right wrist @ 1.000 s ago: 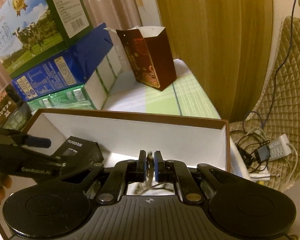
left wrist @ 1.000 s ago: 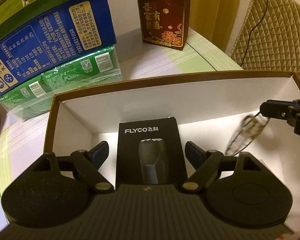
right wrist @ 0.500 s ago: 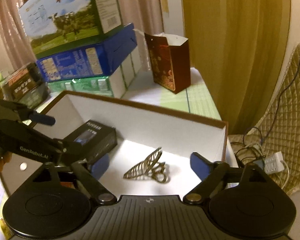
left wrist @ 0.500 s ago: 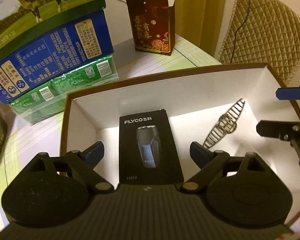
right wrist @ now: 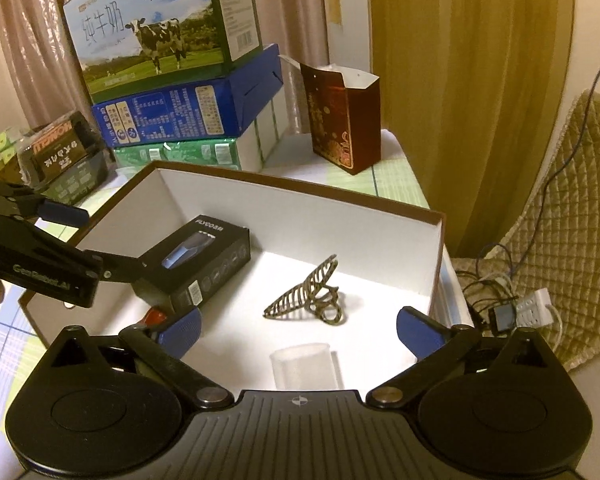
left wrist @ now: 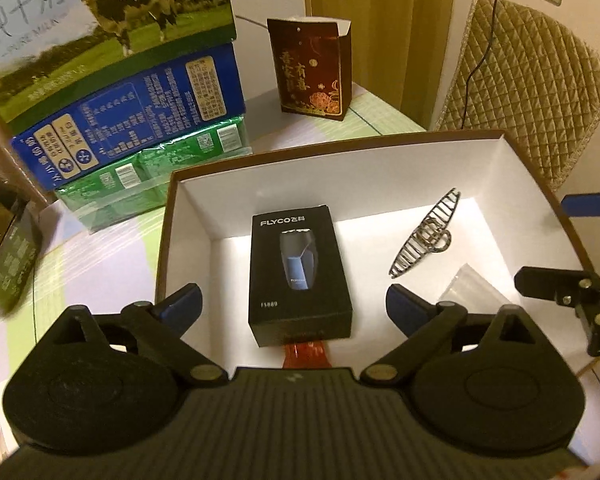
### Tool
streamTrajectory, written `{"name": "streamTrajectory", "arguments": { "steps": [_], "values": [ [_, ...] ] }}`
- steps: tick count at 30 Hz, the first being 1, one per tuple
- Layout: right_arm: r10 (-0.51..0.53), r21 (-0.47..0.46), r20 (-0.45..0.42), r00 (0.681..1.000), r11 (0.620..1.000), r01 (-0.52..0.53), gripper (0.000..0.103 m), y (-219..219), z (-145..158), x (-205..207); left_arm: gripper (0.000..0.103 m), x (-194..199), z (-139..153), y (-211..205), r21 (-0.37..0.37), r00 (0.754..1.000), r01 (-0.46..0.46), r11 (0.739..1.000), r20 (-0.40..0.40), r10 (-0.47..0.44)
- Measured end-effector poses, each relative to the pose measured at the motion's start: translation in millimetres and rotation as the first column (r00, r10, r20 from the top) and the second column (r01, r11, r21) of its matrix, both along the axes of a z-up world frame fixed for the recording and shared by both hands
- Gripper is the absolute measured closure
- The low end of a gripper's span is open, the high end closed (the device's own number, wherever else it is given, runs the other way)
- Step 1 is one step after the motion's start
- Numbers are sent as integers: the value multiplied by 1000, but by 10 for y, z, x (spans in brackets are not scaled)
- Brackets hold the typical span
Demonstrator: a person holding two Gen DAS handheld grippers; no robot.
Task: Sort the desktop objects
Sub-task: 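Withdraw both open tools from the box back toward the remaining table items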
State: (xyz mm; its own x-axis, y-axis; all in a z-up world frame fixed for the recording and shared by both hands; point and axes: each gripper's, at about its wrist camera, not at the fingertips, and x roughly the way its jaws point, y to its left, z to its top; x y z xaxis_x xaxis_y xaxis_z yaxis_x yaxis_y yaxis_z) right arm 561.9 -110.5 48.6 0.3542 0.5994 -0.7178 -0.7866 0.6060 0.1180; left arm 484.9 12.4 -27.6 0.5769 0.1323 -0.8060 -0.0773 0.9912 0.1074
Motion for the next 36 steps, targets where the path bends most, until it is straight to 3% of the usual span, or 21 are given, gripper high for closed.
{"name": "streamTrajectory", "arguments": {
  "steps": [16,24,30,36],
  "values": [
    [-50,-21,17,999,999,50,2,-187,180,-476,4,-705,368,-114,4,998,-38,999,56,38],
    [-60,-24,66,996,998,62,2,-269,328,-785,4,-1076,532,-197,16,994,-49,999,94,48],
    [-37,-28,126,991,999,41,2,-360,423,-1105,4,-1430,616,-205,-1,990,-59,998,124,59],
    [9,13,128,992,1000,-10,2,-510,456,-1389,3,-1811,596,-222,-13,990,-61,998,126,62]
  ]
}}
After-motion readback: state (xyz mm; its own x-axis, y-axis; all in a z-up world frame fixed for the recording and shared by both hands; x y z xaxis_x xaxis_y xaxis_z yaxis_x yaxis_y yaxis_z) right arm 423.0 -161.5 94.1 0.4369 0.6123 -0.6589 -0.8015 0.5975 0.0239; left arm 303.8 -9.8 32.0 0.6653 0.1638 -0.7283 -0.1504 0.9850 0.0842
